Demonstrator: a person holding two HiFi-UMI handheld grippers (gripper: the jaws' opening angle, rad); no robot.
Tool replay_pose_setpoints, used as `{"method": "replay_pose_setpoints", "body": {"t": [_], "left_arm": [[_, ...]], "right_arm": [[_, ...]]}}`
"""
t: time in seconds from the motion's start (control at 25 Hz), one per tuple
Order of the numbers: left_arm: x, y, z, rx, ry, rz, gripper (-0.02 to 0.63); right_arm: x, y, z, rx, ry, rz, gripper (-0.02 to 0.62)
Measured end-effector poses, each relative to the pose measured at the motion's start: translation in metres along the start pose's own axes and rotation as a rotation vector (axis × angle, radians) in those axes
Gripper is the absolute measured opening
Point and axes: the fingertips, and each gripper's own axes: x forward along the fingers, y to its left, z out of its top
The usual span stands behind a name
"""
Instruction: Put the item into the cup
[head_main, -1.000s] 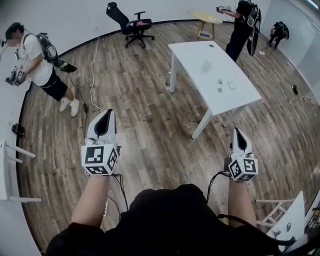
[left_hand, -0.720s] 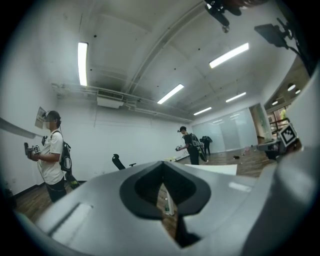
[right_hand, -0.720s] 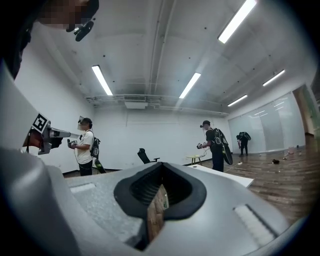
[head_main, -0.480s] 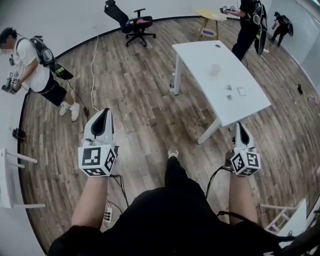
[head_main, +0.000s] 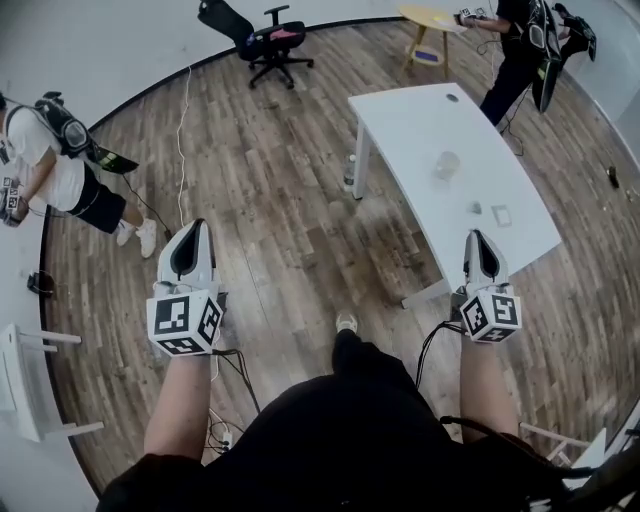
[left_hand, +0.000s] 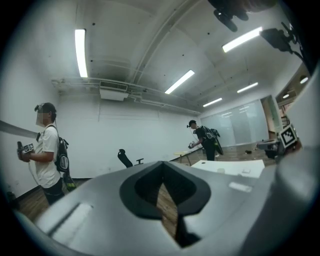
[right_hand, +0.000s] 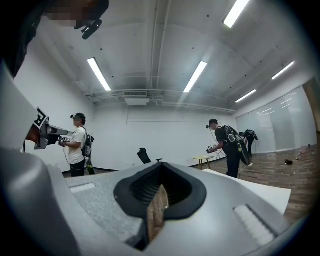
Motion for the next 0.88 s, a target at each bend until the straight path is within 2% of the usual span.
{"method": "replay_pose_setpoints", "body": {"t": [0.12, 0.28, 0.44, 0.6, 0.72, 0.88], "left_arm": [[0.06, -0.01, 0.013, 0.006, -0.011, -0.026, 0.008], [0.126, -0.026, 0.039, 0.005, -0.044, -0.048, 0.008], [0.169, -0.037, 0.047, 0.028, -0.049, -0.081, 0.008], [0.205, -0.039, 0.048, 0.023, -0.046, -0.1, 0.008], [0.234, -0.048, 0.045, 0.009, -0.042, -0.135, 0.008], [0.287, -0.066, 0.036, 0.004, -0.032, -0.225, 0.008]], "right_arm": [[0.044, -0.026, 0.002, -0.029, 0.009, -0.004, 0.002], [0.09, -0.064, 0.002, -0.009, 0.007, -0.039, 0.002], [0.127, -0.069, 0.007, -0.008, -0.011, -0.029, 0.002], [0.151, -0.072, 0.015, -0.049, -0.013, -0.008, 0.002], [0.157, -0.091, 0.02, -0.05, -0.021, -0.047, 0.002], [0.16, -0.105, 0.027, -0.062, -0.039, -0.122, 0.002]]}}
